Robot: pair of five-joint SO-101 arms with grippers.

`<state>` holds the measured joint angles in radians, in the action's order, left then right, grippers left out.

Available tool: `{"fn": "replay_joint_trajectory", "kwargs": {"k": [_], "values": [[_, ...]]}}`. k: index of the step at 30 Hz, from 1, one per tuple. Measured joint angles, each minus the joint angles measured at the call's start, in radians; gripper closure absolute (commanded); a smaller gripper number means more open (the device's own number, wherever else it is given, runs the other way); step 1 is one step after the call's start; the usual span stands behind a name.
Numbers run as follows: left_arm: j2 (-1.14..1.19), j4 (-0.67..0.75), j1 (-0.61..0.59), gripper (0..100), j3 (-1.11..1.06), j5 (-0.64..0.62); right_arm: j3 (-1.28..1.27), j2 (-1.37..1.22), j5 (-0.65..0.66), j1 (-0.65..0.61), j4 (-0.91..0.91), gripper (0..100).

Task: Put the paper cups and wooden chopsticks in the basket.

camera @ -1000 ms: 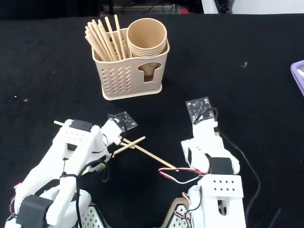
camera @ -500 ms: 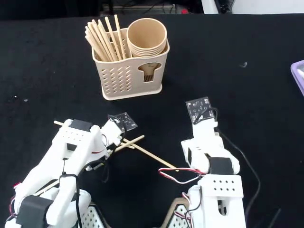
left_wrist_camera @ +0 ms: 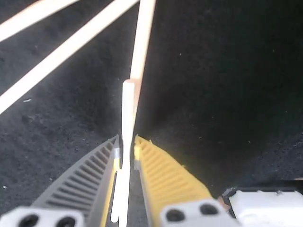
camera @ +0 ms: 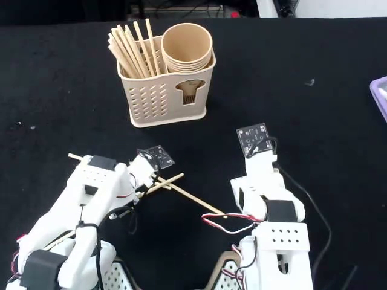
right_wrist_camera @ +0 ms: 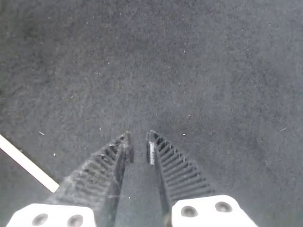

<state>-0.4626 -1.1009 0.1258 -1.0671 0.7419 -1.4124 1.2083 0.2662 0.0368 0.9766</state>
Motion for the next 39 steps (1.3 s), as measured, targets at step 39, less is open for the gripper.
{"fn": "replay_joint_trajectory", "kwargs": {"k": [39], "values": [[-0.476, -0.367, -0.003, 97, 0.984, -0.414, -0.089, 0.000, -0.147, 0.000, -0.193, 98.8]]}}
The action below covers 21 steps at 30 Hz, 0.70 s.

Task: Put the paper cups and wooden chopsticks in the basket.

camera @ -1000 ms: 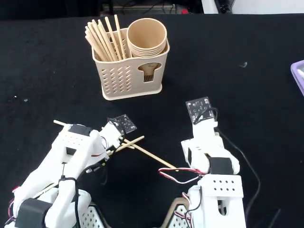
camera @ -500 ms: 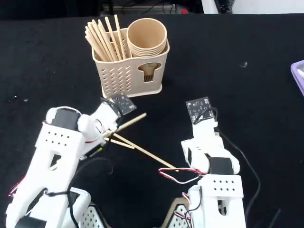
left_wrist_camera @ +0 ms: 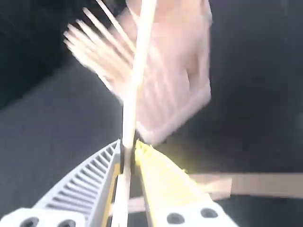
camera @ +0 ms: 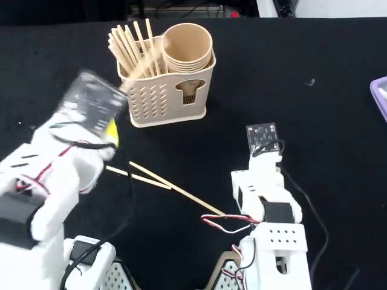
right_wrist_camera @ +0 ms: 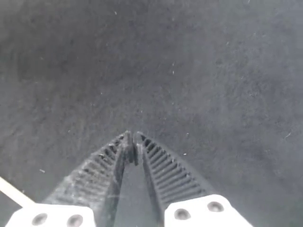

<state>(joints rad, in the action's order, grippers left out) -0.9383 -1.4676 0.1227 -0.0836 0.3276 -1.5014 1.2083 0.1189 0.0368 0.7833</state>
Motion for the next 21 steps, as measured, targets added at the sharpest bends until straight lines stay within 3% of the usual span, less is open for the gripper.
{"fn": "replay_joint_trajectory", "kwargs": {"k": [8, 13, 19, 21], "values": [[0.011, 0.448, 0.000, 97, 0.014, -0.341, -0.115, 0.000, -0.011, 0.000, -0.201, 98.7], [0.104, 0.802, -0.002, 97, -0.046, -0.534, -0.150, 0.000, -0.011, 0.000, -0.285, 98.7], [0.281, 1.214, 0.000, 97, -0.138, -0.583, -0.157, 0.000, -0.011, 0.000, -0.295, 98.6], [0.347, 1.283, 0.000, 97, -0.141, -0.585, -0.157, 0.000, -0.011, 0.000, -0.295, 98.6]]}}
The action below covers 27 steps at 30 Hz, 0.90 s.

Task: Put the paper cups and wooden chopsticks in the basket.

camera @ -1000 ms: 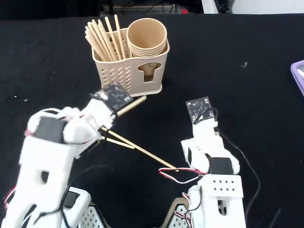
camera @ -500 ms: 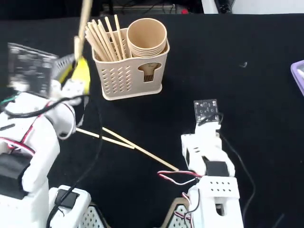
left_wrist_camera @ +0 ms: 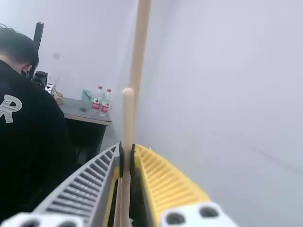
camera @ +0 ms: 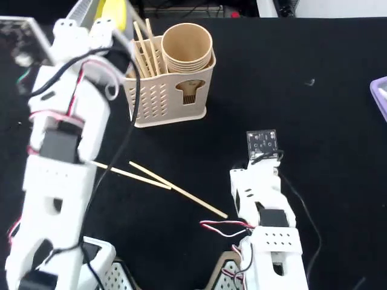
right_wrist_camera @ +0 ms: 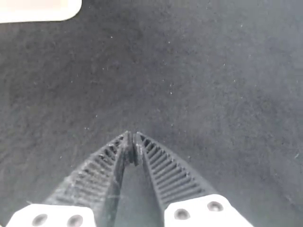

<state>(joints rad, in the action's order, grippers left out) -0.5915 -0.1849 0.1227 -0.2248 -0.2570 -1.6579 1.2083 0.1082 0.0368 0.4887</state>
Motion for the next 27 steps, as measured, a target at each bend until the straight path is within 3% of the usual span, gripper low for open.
{"fn": "replay_joint_trajectory", "kwargs": {"k": [4, 11, 27], "values": [[0.091, 0.040, -0.006, 97, 0.005, 0.011, 0.000, 0.000, 0.000, 0.000, 0.000, 98.6], [0.152, 0.048, -0.023, 97, 0.032, 0.172, 0.000, 0.000, 0.000, 0.000, 0.000, 98.6], [0.130, 0.043, -0.018, 97, 0.061, 0.186, 0.000, 0.000, 0.000, 0.000, 0.000, 98.6]]}}
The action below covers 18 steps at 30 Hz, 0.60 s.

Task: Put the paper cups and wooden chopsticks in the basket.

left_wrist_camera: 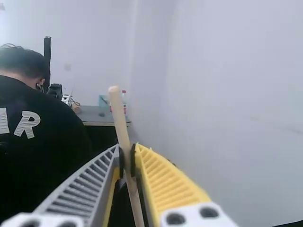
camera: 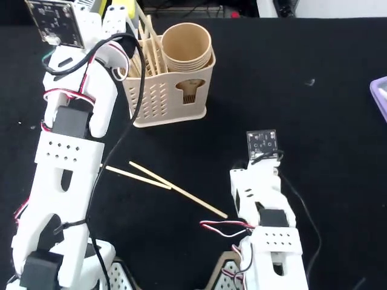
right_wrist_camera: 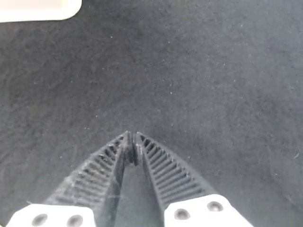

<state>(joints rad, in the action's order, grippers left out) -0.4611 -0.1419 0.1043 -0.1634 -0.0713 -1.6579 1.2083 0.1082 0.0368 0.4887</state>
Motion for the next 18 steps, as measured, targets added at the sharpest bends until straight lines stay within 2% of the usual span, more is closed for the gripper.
{"fn": "replay_joint_trajectory", "kwargs": {"k": [14, 18], "values": [[0.003, -0.003, -0.002, 97, 0.104, 0.008, -0.005, 0.000, 0.000, -0.051, 0.000, 98.6], [0.002, -0.052, -0.002, 97, 0.081, 0.008, -0.005, 0.000, 0.000, -0.051, 0.000, 98.6]]}}
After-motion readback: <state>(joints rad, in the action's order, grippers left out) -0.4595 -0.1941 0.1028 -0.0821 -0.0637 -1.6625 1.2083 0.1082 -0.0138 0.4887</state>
